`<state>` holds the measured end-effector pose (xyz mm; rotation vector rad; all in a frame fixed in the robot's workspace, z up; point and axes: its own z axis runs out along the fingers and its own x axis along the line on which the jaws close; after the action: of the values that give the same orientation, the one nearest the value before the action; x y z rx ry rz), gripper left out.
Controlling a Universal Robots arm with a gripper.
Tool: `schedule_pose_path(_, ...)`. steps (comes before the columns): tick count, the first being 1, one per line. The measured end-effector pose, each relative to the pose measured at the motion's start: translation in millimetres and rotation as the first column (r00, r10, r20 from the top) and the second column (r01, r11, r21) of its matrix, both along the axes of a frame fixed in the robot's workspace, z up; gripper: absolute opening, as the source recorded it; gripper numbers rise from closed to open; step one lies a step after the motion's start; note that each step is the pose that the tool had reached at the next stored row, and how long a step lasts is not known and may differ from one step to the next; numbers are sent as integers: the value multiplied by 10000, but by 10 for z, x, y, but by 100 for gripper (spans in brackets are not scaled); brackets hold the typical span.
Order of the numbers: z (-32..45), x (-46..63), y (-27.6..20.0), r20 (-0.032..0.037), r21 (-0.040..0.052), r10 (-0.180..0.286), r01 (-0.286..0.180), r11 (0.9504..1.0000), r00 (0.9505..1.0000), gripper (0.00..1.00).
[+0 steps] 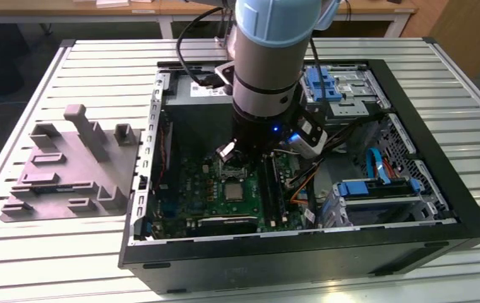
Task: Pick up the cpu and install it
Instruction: 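Close the cpu cover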
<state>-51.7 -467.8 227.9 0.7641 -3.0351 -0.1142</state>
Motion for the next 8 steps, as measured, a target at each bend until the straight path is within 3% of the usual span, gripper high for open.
schedule_pose_path(4, -3, 14, 45, 1, 0, 102, -102, 9999, 9999, 11)
schedule_pose_path(8, -9, 14, 46, 0, -2, 796, -796, 9968, 9968, 11)
